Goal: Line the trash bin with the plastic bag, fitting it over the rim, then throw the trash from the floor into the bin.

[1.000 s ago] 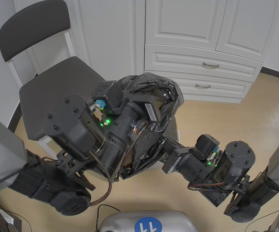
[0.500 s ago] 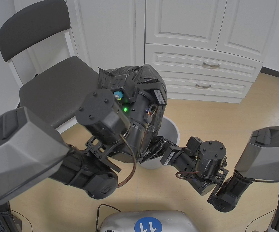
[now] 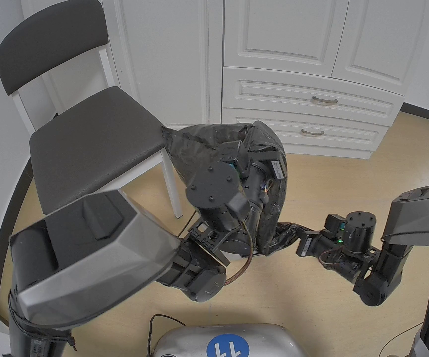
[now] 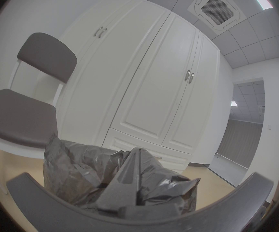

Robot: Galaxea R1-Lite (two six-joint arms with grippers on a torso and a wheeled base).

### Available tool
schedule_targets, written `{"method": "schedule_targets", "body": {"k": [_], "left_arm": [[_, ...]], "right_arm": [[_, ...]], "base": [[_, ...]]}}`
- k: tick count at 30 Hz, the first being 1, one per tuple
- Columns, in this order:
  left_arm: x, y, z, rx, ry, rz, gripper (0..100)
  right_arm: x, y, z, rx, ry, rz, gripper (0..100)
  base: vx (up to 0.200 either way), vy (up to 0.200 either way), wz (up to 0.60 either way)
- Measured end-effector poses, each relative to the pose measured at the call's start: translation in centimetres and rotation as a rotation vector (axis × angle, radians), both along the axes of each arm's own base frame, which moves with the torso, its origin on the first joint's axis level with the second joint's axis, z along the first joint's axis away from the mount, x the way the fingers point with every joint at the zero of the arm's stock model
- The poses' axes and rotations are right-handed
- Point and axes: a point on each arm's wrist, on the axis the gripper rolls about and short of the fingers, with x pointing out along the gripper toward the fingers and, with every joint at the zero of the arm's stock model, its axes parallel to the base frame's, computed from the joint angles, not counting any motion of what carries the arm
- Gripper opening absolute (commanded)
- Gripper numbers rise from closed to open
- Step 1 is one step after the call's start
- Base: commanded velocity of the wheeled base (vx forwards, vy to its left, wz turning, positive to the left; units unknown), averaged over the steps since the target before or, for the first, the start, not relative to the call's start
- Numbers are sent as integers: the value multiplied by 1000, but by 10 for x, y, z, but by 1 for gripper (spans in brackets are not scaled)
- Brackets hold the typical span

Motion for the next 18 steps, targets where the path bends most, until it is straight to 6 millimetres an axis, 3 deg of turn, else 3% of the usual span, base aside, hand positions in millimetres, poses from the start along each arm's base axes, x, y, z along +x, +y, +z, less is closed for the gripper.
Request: {"method": "schedule_targets", "body": {"k": [7, 18], "left_arm": [[9, -17, -23, 12, 35, -18, 0], [27, -14, -46, -65, 268, -95, 0]], "right_arm": [[-5, -50, 12, -63, -14, 3, 0], [-19, -65, 47, -50, -111, -23, 0]], "base": [[0, 0, 0], [0, 0, 0]]}}
